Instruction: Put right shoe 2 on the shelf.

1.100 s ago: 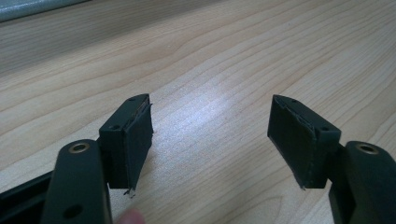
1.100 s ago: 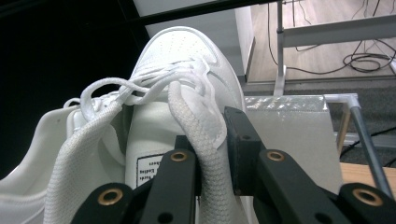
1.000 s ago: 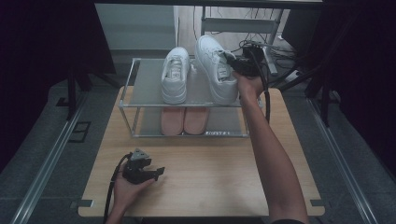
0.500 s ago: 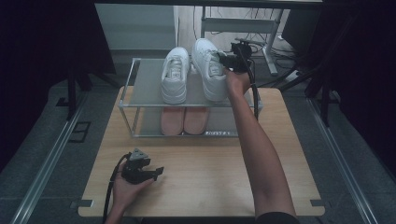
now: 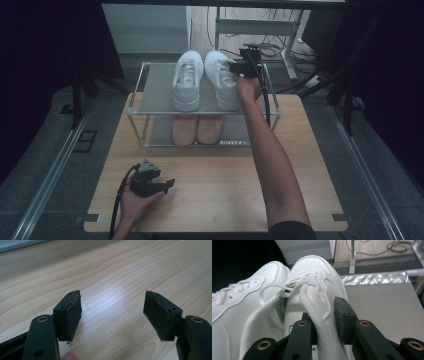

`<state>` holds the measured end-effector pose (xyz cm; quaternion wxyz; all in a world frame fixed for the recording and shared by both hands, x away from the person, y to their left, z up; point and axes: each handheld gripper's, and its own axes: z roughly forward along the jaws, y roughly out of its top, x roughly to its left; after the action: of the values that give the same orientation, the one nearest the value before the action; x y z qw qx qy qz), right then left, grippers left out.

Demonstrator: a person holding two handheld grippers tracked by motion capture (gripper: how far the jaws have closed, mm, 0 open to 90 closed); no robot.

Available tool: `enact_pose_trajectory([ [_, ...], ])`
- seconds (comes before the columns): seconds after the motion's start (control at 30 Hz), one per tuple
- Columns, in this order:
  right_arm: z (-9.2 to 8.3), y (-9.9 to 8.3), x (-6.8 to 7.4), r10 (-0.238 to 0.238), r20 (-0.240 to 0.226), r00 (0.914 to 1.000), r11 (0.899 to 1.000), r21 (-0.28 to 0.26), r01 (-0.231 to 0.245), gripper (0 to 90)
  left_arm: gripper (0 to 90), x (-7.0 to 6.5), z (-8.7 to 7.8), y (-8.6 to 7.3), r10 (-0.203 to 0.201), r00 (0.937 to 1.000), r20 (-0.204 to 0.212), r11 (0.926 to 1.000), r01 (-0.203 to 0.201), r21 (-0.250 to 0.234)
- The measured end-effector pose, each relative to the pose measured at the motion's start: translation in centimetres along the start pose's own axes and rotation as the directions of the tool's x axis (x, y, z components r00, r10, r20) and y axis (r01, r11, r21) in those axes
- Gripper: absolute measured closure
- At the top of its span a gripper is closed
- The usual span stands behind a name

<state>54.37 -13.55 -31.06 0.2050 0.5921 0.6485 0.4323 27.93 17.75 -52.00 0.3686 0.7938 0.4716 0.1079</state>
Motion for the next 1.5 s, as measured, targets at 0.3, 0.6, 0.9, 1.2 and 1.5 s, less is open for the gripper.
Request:
enact_pose_trajectory([
  [0.3,-1.3,0.0,0.0,-0.034,-0.06,0.9976,0.998,-0.05,0.031,56.5,31.4,-0.3,0.1,0.0,-0.001,1.0,0.004,1.0,0.001,0.003],
  [0.6,-4.6,-0.1,-0.7,-0.107,-0.111,0.988,0.989,-0.109,0.095,61.2,31.3,-0.2,-0.1,0.0,0.004,1.0,-0.001,1.0,-0.004,-0.005],
  [0.9,-7.8,-2.0,-3.0,-0.144,-0.176,0.9737,0.986,-0.112,0.126,75.1,31.3,-0.4,0.0,0.1,0.003,1.0,0.0,1.0,-0.003,-0.004],
  [1.2,-8.9,-5.0,-4.9,-0.181,-0.237,0.9547,0.983,-0.083,0.165,87.2,31.4,-0.5,0.1,0.0,0.008,1.0,0.0,1.0,-0.008,-0.001],
  [1.5,-8.7,-7.3,-5.7,-0.205,-0.253,0.9456,0.979,-0.054,0.197,89.6,31.3,-0.6,0.2,0.0,0.013,0.9999,-0.004,0.9999,-0.013,0.007],
])
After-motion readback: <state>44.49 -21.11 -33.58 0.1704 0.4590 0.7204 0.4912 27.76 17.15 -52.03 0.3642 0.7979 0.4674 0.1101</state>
